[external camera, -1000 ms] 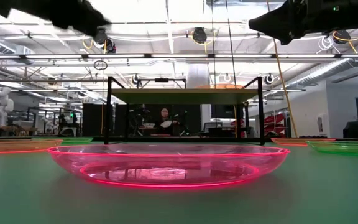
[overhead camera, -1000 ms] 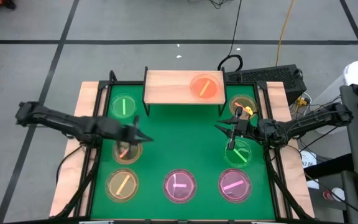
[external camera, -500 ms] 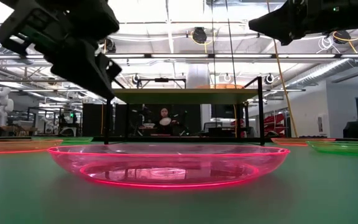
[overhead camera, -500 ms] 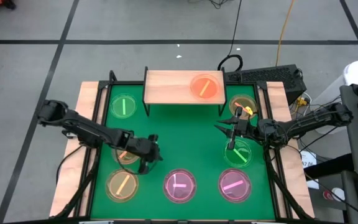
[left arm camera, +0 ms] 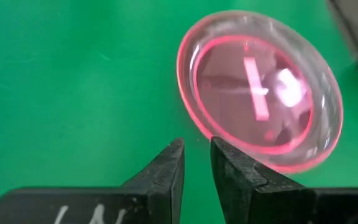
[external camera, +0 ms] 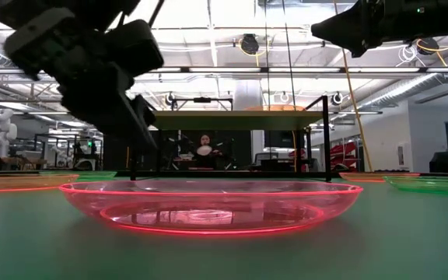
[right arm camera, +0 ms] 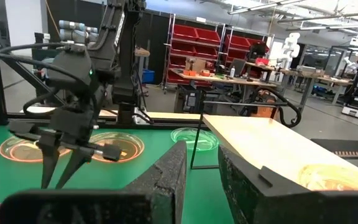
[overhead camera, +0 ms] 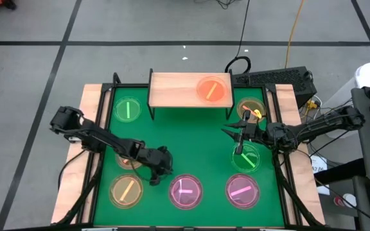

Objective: Place and stack plates onto a shelf
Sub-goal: Stack the pink plate on top of the orange plate on the shelf

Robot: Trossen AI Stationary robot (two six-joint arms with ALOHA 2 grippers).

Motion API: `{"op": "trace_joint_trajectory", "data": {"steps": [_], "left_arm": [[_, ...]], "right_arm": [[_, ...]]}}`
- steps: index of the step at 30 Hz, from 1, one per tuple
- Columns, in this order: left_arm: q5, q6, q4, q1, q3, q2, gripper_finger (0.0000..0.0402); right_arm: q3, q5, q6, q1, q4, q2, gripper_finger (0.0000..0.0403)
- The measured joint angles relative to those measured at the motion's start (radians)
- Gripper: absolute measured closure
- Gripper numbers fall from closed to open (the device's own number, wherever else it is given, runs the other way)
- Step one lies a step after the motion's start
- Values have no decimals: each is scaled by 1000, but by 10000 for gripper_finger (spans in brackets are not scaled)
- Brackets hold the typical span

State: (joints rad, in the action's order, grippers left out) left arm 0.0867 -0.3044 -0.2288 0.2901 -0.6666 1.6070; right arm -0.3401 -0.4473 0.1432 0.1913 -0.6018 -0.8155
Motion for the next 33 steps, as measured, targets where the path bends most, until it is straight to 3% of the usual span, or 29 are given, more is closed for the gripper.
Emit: {"op": "trace_joint_trajectory", "data": {"steps": [7, 21, 33], "left_arm": [[-1, -268, -128, 0, 0, 26, 317], [-159, -324, -126, 26, 0, 43, 317], [-74, -556, -61, 68, 1, 55, 317]], "right_arm": [[0, 3, 0, 0, 0, 0, 324], [0, 4, -32, 0, -20, 0, 324], [0, 7, -84, 0, -23, 0, 324]]}}
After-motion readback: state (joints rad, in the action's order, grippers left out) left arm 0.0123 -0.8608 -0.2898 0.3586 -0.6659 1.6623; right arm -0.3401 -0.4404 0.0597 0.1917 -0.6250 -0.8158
